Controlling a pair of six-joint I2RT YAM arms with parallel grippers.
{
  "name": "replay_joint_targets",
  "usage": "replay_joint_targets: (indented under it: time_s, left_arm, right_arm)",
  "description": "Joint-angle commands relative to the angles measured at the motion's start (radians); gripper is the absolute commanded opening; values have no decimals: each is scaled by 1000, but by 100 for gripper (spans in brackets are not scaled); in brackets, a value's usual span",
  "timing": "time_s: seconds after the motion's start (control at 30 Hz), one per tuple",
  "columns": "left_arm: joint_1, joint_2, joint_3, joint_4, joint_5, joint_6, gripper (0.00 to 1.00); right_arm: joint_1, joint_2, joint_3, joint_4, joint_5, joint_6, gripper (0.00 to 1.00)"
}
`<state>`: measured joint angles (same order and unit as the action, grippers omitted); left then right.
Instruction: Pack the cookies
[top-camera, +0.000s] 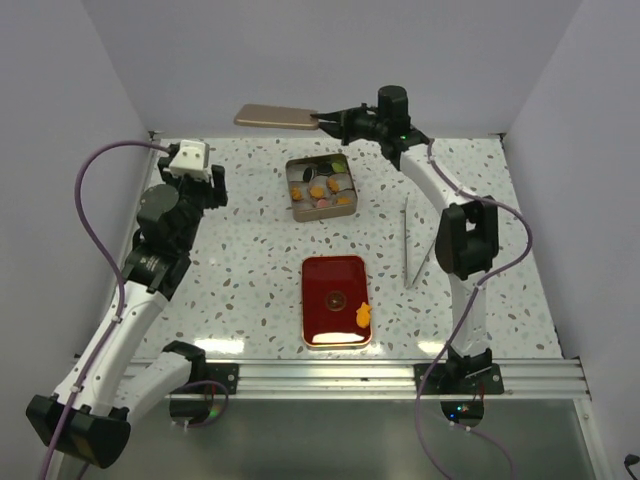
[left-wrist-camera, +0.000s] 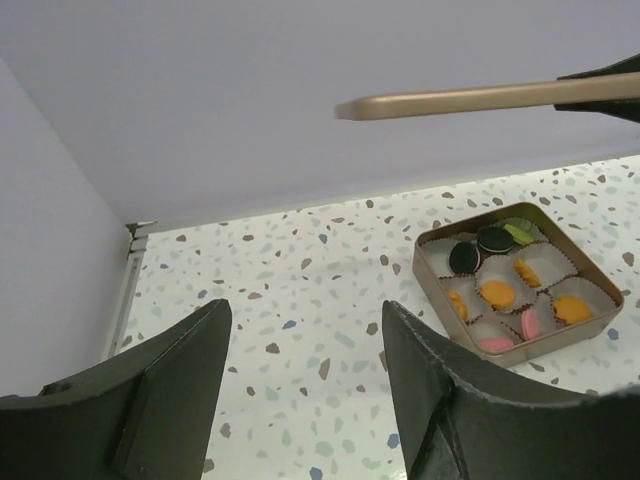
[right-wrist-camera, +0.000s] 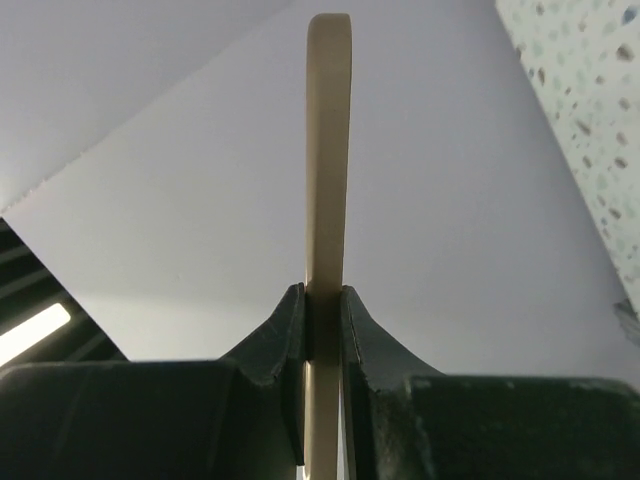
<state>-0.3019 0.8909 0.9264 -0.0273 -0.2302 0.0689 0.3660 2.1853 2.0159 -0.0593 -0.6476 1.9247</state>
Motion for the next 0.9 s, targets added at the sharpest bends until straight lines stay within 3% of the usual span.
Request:
replay_joint_targets:
  time_s: [0.0, 0.13, 0.17, 0.23, 0.3, 0.43, 0.6, 0.87]
  left_arm:
    - [-3, 31, 86, -51, 23, -60, 68]
    - [1, 123, 207, -131, 35, -170, 77]
    - [10, 172, 235, -150, 34, -196, 79]
    - [64, 229, 328, -230, 95, -283, 81]
    - [107, 304, 373, -278, 211, -340, 82]
    - [153, 384, 417, -267, 287, -446, 82]
    - [167, 499, 424, -229, 364, -532, 80]
    - [168, 693, 351, -45, 437, -616, 75]
  right_arm:
    - [-84, -125, -31, -4, -50, -159, 0]
    - [-170, -130, -33, -100, -173, -473, 0]
    - [-195, -127, -10, -243, -182, -563, 0]
    - [-214, -125, 32, -351, -216, -791, 0]
    - [-231, -127, 23, -427, -242, -900, 0]
    - [-251, -139, -8, -592, -216, -1235, 0]
    - [-256, -138, -54, -548, -270, -1351, 0]
    - [-262, -90, -141, -237, -254, -1241, 0]
